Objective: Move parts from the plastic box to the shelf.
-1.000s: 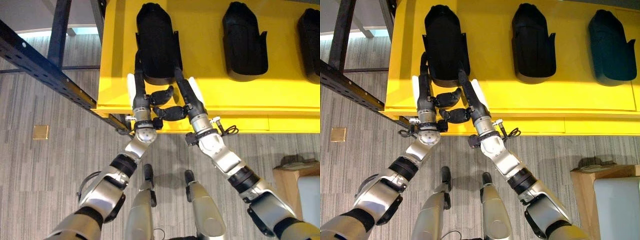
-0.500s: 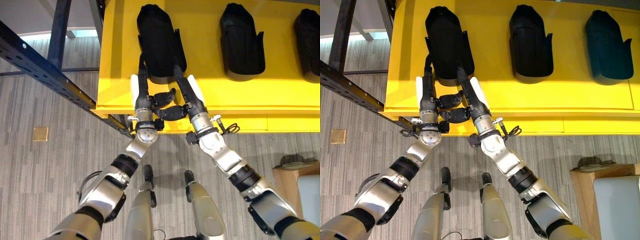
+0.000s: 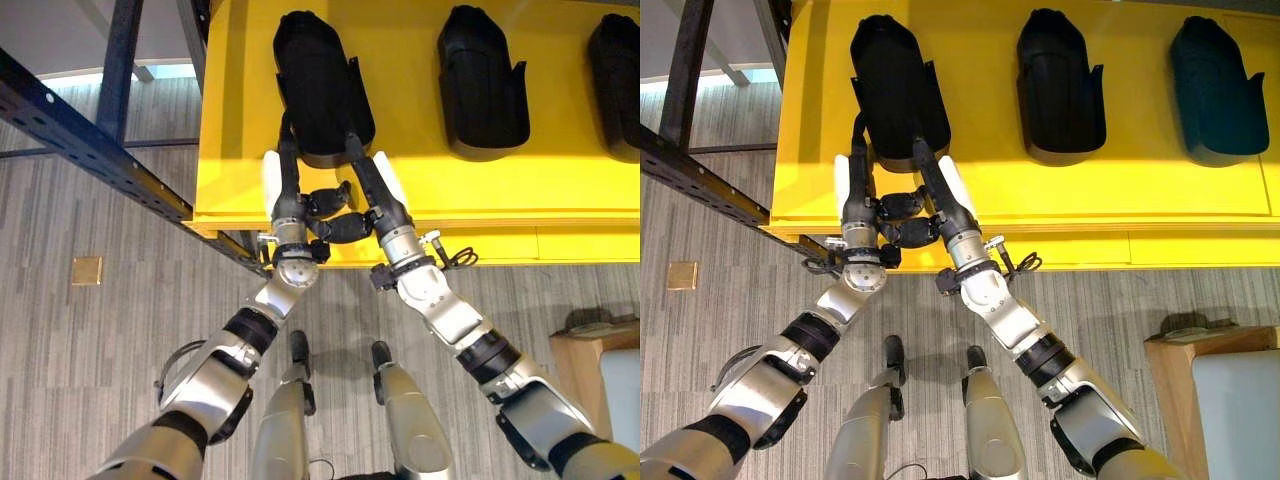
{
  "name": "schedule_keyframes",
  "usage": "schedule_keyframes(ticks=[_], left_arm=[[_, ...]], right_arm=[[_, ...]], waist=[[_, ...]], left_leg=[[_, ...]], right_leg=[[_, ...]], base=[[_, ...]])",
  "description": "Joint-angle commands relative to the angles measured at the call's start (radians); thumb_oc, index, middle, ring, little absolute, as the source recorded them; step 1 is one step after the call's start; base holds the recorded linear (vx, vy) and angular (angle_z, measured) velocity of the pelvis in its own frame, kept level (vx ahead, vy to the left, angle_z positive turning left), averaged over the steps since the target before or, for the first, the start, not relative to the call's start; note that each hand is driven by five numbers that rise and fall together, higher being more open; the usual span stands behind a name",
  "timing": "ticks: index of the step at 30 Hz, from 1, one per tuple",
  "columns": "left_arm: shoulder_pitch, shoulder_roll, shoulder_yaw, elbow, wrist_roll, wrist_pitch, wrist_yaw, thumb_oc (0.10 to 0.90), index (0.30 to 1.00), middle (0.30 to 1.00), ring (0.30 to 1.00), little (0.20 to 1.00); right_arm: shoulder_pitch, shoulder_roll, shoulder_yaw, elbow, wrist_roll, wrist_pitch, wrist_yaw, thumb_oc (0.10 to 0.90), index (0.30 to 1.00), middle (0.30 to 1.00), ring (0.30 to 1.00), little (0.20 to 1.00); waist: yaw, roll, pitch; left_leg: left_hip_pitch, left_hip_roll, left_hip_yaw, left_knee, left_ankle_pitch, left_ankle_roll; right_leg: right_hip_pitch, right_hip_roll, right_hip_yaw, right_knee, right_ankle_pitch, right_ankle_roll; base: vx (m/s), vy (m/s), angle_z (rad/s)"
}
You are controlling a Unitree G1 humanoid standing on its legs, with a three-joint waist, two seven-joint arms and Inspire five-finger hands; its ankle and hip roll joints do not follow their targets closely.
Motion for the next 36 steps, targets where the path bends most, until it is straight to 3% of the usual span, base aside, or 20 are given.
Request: schedule_keyframes(ticks=[1,19,21,28,36], left_arm=[[-0.101,-0.109,-0.009,0.037,0.047,-0.007,0.006,0.900,1.000,1.000,1.000,1.000],[-0.137,-0.082,-0.010,0.065,0.072,0.024,0.066,0.900,1.000,1.000,1.000,1.000],[-0.138,-0.066,-0.009,0.079,0.095,0.074,0.142,0.900,1.000,1.000,1.000,1.000],[-0.146,-0.036,0.007,0.101,0.109,0.150,0.286,0.900,1.000,1.000,1.000,1.000],[-0.133,-0.027,0.016,0.094,0.122,0.162,0.327,0.900,1.000,1.000,1.000,1.000]], right_arm=[[-0.153,0.095,-0.019,-0.154,0.033,-0.114,0.028,0.900,1.000,1.000,1.000,1.000],[-0.150,0.133,0.026,-0.178,0.084,-0.094,0.078,0.900,1.000,1.000,1.000,1.000],[-0.147,0.140,0.043,-0.179,0.085,-0.095,0.065,0.900,1.000,1.000,1.000,1.000],[-0.141,0.152,0.057,-0.179,0.076,-0.095,0.040,0.900,1.000,1.000,1.000,1.000],[-0.132,0.151,0.061,-0.187,0.069,-0.091,0.023,0.900,1.000,1.000,1.000,1.000]], waist=[[-0.008,-0.025,-0.015],[-0.012,-0.018,-0.023],[-0.009,-0.016,-0.023],[-0.002,-0.015,-0.026],[0.005,-0.014,-0.029]], left_leg=[[0.095,-0.061,0.083,0.071,-0.208,0.063],[0.100,-0.060,0.087,0.059,-0.201,0.059],[0.102,-0.060,0.086,0.057,-0.199,0.058],[0.104,-0.062,0.083,0.053,-0.199,0.058],[0.105,-0.064,0.080,0.052,-0.200,0.058]], right_leg=[[0.060,0.076,-0.044,-0.186,0.093,-0.072],[0.063,0.078,-0.040,-0.195,0.094,-0.075],[0.065,0.077,-0.041,-0.195,0.093,-0.076],[0.068,0.075,-0.045,-0.197,0.090,-0.078],[0.072,0.072,-0.052,-0.200,0.090,-0.078]], base=[[0.00,0.000,0.00],[0.00,0.000,0.00],[0.00,0.000,0.00],[0.00,0.000,0.00],[0.00,0.000,0.00]])
